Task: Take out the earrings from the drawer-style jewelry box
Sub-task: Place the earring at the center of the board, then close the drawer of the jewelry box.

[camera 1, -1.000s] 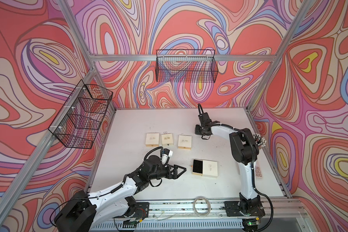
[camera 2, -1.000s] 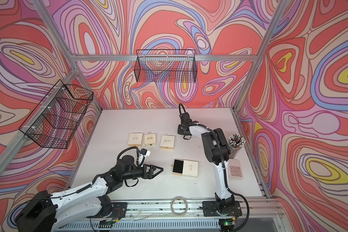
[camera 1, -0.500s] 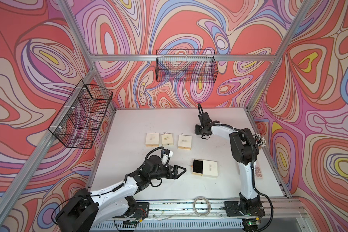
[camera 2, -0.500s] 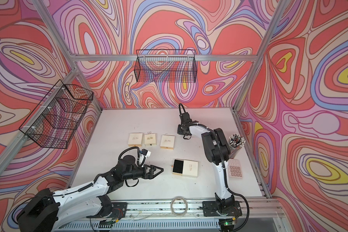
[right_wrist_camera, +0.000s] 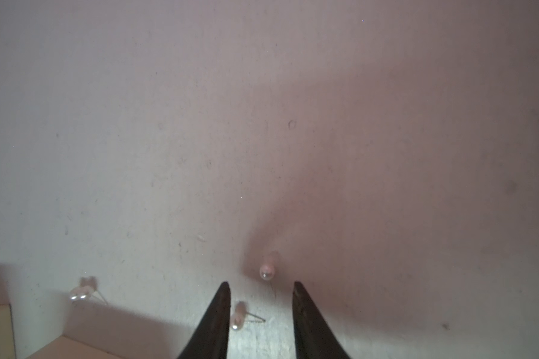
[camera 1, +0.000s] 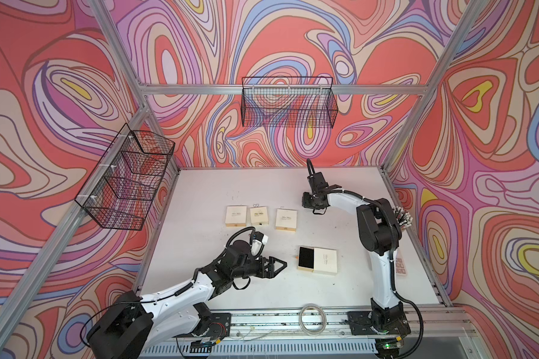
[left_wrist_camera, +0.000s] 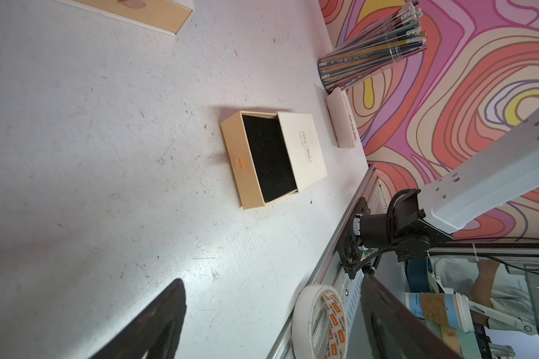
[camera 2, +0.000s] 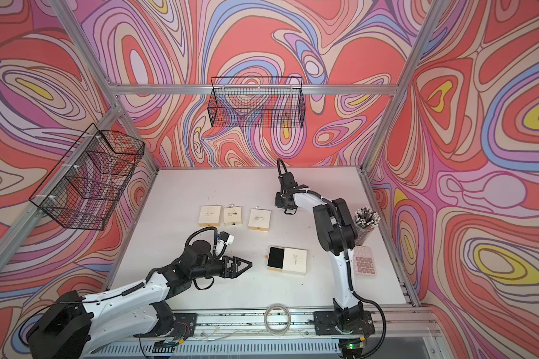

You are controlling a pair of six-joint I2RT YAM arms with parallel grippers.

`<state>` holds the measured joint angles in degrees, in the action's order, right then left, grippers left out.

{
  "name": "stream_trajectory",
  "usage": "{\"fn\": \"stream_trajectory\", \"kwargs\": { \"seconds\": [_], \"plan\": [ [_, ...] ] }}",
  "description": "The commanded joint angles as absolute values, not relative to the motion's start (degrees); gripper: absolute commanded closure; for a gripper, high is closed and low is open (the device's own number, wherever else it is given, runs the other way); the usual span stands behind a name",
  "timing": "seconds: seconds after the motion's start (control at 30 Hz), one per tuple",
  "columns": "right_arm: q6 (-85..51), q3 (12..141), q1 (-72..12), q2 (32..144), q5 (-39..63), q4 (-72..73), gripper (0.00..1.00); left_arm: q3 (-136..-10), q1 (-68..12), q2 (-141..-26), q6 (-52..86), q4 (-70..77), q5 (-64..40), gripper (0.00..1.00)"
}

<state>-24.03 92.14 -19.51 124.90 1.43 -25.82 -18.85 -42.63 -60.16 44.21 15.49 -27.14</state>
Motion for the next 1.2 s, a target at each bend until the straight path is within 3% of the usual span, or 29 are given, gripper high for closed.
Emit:
{"fn": "stream_trajectory", "kwargs": {
  "seconds": [0.0,0.23,0.47,0.63,0.9,0.97,1.17],
  "plan": [
    [-23.6,93.0,-19.2,118.5,2.1,-27.2,0.65,-21.4,-42.4,-60.9,41.5,12.7,-27.2,0.22],
    [-25.3,81.1,-19.2,100.6,3.5,-24.3,0.59,-24.4,-42.4,-65.8,39.4,10.5,-29.5,0.52],
    [-29.0,56.6,-19.1,77.8,5.8,-21.6,0.4,-25.7,-42.4,-71.5,39.1,12.3,-29.8,0.8],
    [-31.4,45.6,-19.2,65.7,5.3,-24.1,0.17,-28.9,-42.7,-77.7,37.8,12.3,-29.7,0.88],
    [-34.1,36.8,-19.1,58.4,8.1,-28.5,0.08,-35.9,-45.2,-88.7,37.4,13.4,-29.5,0.98],
    [-35.0,34.8,-19.2,57.3,9.0,-28.5,0.02,-36.9,-45.9,-90.5,37.1,13.4,-29.6,0.99],
    [-37.6,29.3,-19.2,55.9,12.1,-25.8,0.02,-39.8,-47.3,-94.9,36.8,13.6,-30.1,1.0]
  ]
}}
